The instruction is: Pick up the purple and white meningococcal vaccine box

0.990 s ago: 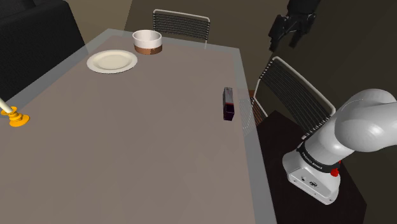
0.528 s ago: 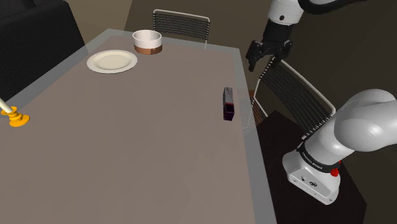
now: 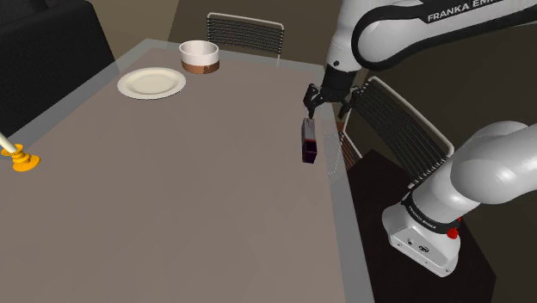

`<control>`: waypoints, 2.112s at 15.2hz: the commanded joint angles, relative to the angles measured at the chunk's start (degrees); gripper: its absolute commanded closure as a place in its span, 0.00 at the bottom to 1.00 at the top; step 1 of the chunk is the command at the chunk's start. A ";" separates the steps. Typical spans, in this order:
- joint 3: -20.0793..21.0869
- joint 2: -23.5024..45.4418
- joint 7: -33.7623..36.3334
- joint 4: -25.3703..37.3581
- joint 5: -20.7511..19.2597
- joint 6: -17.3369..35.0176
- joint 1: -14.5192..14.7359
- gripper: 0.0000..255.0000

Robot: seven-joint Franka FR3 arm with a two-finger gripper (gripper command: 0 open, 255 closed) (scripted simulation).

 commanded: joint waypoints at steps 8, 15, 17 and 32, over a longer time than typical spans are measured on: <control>4.12 12.71 9.19 -1.12 -0.25 14.20 -1.75 0.00; 4.47 15.23 9.63 -2.06 -0.85 17.61 -2.06 1.00; 4.48 15.25 9.64 -2.05 -0.86 17.62 -2.06 1.00; 3.50 9.19 8.61 0.61 0.31 9.00 -1.46 1.00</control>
